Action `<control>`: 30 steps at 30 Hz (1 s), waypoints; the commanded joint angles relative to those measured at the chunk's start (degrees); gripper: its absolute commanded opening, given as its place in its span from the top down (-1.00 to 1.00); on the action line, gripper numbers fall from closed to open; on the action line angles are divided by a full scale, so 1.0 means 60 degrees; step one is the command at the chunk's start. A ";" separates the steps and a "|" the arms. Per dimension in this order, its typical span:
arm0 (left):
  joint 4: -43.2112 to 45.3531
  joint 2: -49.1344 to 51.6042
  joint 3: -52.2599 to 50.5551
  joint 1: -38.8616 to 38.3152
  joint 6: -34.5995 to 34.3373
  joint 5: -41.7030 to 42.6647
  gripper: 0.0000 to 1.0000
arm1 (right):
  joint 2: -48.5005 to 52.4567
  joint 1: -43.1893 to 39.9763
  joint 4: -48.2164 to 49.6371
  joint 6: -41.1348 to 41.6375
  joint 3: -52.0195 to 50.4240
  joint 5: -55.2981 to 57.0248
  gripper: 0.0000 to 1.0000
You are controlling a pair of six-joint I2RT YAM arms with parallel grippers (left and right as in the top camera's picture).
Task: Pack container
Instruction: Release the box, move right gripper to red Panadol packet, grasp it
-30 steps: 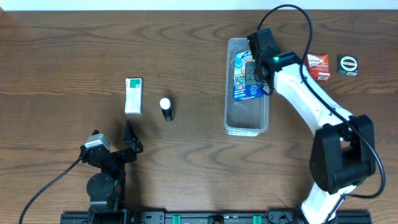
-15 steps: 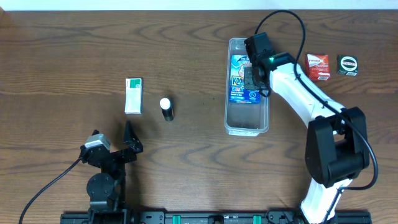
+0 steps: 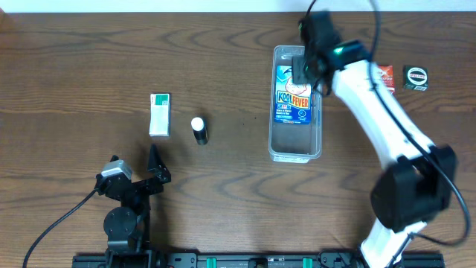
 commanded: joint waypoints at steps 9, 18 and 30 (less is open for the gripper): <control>-0.0346 0.0004 -0.0208 0.0058 0.0120 -0.0106 -0.96 | -0.1388 -0.2641 -0.1461 -0.2339 0.1209 0.0189 -0.65; -0.0346 0.0004 -0.0208 0.0058 0.0120 -0.0106 -0.96 | 0.0011 -0.4317 -0.1293 -0.3971 0.0699 -0.0783 -0.96; -0.0346 0.0004 -0.0208 0.0058 0.0120 -0.0106 -0.96 | 0.2033 -0.4889 -0.0186 -0.4765 0.0699 -0.0918 -0.98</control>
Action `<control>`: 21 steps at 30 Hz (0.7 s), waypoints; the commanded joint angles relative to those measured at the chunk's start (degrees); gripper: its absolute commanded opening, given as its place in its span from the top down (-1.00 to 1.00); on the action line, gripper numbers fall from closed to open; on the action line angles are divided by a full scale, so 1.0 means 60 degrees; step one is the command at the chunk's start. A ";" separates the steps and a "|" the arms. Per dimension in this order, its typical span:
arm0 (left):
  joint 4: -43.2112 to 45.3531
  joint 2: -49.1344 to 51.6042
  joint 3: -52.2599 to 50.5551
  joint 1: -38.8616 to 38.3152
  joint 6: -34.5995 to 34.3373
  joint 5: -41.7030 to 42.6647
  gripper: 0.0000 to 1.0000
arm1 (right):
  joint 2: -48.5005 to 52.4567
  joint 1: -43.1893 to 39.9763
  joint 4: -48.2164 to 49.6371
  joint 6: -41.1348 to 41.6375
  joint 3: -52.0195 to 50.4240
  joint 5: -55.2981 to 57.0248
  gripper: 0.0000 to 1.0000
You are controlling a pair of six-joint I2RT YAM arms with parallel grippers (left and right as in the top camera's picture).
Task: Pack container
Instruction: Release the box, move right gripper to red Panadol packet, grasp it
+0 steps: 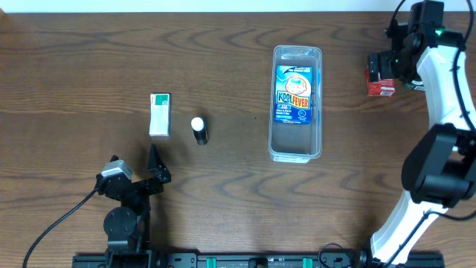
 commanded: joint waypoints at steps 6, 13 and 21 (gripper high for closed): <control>-0.0346 0.0000 -0.0208 0.0058 0.0124 -0.0106 -0.96 | 0.1038 -0.0419 0.0685 -0.0291 -0.0015 -0.0233 -0.98; -0.0346 0.0000 -0.0208 0.0058 0.0124 -0.0106 -0.96 | 0.1530 -0.0557 0.1031 -0.0291 -0.0018 -0.0852 -0.99; -0.0346 0.0000 -0.0208 0.0058 0.0124 -0.0106 -0.96 | 0.1781 -0.0495 0.1224 0.0044 -0.0018 -0.1286 -0.99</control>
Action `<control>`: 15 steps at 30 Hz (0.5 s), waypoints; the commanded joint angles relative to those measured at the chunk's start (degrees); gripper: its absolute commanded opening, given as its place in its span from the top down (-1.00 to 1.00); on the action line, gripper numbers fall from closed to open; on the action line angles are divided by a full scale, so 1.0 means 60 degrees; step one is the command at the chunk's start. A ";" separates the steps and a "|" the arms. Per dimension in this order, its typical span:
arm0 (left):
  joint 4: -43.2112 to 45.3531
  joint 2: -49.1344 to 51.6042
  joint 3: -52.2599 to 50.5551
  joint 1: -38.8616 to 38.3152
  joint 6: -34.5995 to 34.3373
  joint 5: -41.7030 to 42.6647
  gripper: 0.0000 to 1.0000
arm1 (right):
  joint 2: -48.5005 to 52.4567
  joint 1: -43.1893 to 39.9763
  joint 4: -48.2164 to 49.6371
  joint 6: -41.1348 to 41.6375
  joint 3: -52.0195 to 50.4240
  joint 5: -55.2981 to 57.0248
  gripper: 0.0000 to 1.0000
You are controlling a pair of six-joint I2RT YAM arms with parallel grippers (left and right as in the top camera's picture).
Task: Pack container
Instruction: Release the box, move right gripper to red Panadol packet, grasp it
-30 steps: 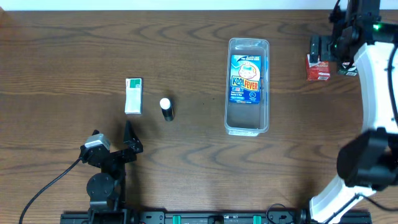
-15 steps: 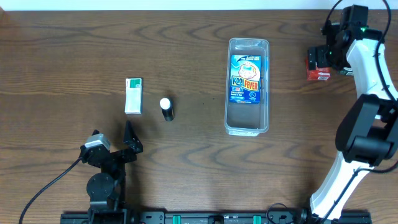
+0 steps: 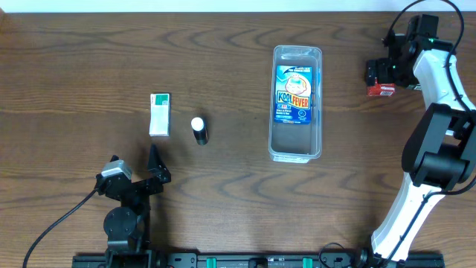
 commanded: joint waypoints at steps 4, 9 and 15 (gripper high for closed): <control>-0.0346 -0.0004 -0.0208 0.0058 0.0124 -0.0106 -0.96 | 0.0499 -0.0025 0.0098 0.0182 -0.0011 -0.0273 -0.99; -0.0346 -0.0004 -0.0208 0.0058 0.0124 -0.0106 -0.96 | 0.0703 -0.0025 0.0135 0.0182 -0.0011 -0.0273 -0.99; -0.0346 -0.0004 -0.0208 0.0058 0.0124 -0.0106 -0.96 | 0.0798 -0.0025 0.0142 0.0182 -0.0011 -0.0262 -0.98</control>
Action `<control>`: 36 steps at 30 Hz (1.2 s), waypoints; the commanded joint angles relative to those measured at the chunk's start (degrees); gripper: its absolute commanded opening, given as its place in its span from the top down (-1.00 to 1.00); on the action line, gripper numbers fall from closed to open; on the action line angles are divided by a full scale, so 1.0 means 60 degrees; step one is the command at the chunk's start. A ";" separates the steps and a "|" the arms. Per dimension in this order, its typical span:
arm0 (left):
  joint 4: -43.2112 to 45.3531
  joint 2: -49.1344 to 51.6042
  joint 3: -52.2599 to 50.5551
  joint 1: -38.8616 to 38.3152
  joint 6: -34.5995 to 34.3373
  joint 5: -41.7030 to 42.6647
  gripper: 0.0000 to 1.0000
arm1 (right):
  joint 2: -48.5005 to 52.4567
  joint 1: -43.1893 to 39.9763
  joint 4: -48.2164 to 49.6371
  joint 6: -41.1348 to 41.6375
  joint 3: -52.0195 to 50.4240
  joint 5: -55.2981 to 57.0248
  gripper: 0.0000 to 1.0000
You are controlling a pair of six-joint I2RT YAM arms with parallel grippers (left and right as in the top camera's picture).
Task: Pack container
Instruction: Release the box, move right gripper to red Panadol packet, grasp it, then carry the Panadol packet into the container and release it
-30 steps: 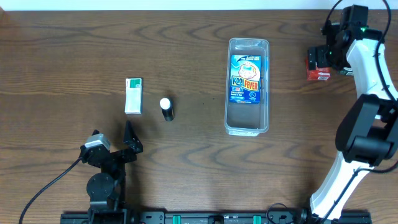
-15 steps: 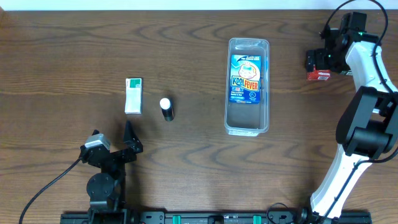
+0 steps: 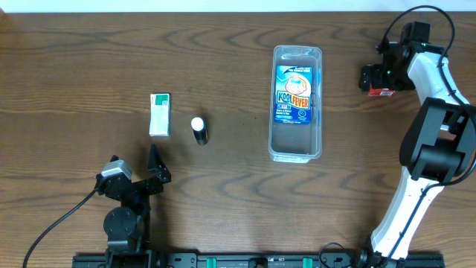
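A clear plastic container [image 3: 296, 145] stands at centre right of the table, with a blue Kool Fever packet [image 3: 295, 93] lying in its far half. My right gripper [image 3: 374, 77] is down over a red packet [image 3: 382, 92] at the far right, which shows only as a sliver under the fingers. Whether the jaws grip it is hidden. A green-and-white box [image 3: 159, 114] and a small black bottle with a white cap [image 3: 198, 130] lie to the left. My left gripper [image 3: 155, 168] rests near the front left, fingers spread, holding nothing.
The white right arm [image 3: 439, 82] runs along the table's right edge, from its base [image 3: 390, 238] at the front. The left arm's base and cable [image 3: 123, 219] sit at the front left.
My right gripper has shifted slightly left and covers more of the red packet, leaving only a sliver showing. The container, box, bottle and left arm have not moved.
My right gripper was first over the far end of the container, at the blue packet. Then it was at the far right, above the red packet, with the blue packet left lying in the container. It has stayed there, now sitting closer over the red packet.
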 commanded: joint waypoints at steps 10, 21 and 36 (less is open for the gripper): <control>-0.0346 -0.0004 -0.0208 0.0058 0.0124 -0.0106 -0.96 | 0.0135 -0.0044 0.0051 0.0273 -0.0004 0.0076 -0.39; -0.0346 -0.0004 -0.0208 0.0058 0.0124 -0.0106 -0.96 | 0.0120 -0.0058 0.0000 0.0313 0.0004 0.0051 -0.36; -0.0346 -0.0004 -0.0208 0.0058 0.0124 -0.0106 -0.96 | -0.2353 0.0091 -0.2040 0.1348 0.0725 -0.2310 -0.28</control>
